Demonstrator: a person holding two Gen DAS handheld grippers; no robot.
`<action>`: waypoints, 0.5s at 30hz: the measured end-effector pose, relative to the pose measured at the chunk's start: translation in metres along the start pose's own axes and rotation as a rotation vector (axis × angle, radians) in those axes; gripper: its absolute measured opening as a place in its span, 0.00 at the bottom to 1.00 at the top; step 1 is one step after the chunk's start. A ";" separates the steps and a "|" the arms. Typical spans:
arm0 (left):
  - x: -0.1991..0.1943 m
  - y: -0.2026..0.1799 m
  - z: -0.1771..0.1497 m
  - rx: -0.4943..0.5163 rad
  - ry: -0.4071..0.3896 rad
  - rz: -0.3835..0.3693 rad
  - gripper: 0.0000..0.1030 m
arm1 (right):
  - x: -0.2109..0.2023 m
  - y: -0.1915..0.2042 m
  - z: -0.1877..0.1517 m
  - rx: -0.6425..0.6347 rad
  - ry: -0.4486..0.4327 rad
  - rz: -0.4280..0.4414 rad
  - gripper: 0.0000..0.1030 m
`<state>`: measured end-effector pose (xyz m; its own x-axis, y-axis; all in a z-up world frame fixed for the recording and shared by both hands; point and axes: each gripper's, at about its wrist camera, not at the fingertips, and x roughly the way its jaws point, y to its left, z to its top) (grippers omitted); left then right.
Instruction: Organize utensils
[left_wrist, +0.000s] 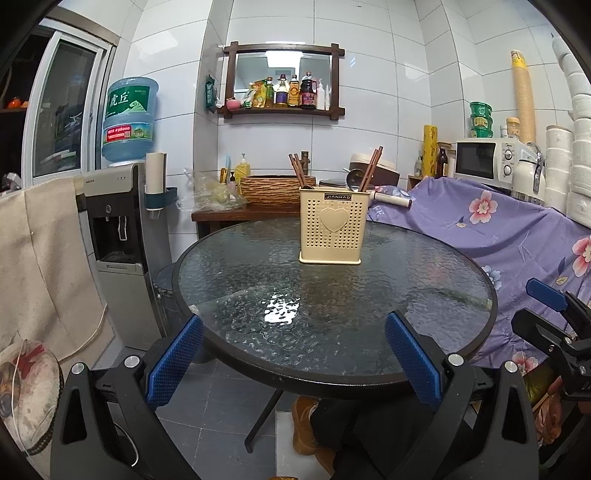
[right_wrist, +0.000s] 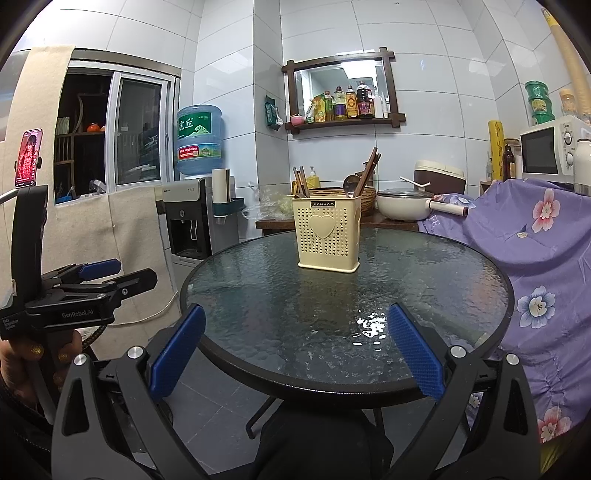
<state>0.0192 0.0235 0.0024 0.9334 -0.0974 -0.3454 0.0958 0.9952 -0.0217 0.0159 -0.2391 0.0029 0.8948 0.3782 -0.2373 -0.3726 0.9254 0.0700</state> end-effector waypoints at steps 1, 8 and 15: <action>0.000 0.000 0.000 -0.001 0.000 -0.001 0.94 | 0.000 0.000 0.000 -0.001 0.000 0.001 0.94; 0.000 0.000 0.000 -0.001 0.000 -0.001 0.94 | 0.000 -0.002 0.000 -0.001 0.001 0.002 0.94; 0.000 0.000 0.000 -0.001 0.000 -0.001 0.94 | 0.000 -0.002 0.000 -0.002 0.002 0.002 0.94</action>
<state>0.0190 0.0234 0.0027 0.9333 -0.0988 -0.3453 0.0969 0.9950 -0.0228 0.0163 -0.2407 0.0027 0.8936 0.3801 -0.2387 -0.3750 0.9245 0.0684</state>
